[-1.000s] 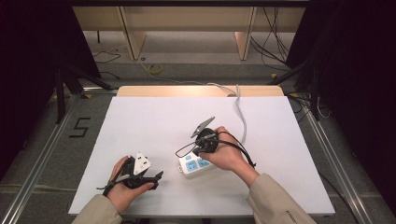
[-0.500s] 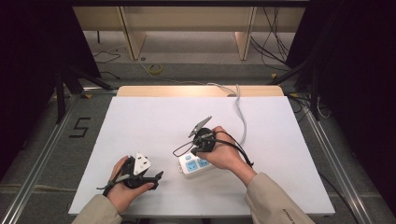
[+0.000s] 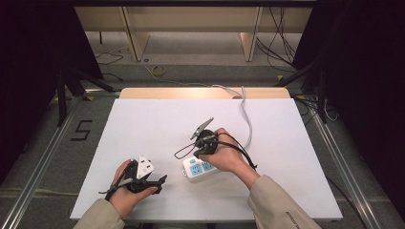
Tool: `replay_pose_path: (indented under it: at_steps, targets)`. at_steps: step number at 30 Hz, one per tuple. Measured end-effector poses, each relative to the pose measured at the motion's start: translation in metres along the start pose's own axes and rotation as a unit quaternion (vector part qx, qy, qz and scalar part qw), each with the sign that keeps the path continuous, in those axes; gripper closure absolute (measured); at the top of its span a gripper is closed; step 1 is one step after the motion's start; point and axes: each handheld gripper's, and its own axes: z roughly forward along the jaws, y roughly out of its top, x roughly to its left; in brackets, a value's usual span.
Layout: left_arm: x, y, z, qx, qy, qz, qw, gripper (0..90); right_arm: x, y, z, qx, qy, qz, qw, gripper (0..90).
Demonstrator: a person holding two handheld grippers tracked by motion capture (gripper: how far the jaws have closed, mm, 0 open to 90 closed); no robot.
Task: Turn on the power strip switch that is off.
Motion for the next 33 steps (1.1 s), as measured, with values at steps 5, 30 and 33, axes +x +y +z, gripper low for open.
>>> replay_pose_path:
  at_steps: [5,30,33]
  targets:
    - [0.000,0.000,0.000,0.000,0.000,0.000,1.0000,22.4,-0.001,0.001,0.004,0.003,0.001,0.002,1.0000,90.0]
    - [0.000,0.000,0.000,0.000,-0.001,0.001,1.0000,22.4,0.004,0.008,0.022,0.018,0.009,-0.004,0.9998,90.0]
    - [0.000,0.000,0.000,0.000,-0.001,0.001,1.0000,22.4,0.005,0.010,0.023,0.021,0.010,-0.007,0.9997,90.0]
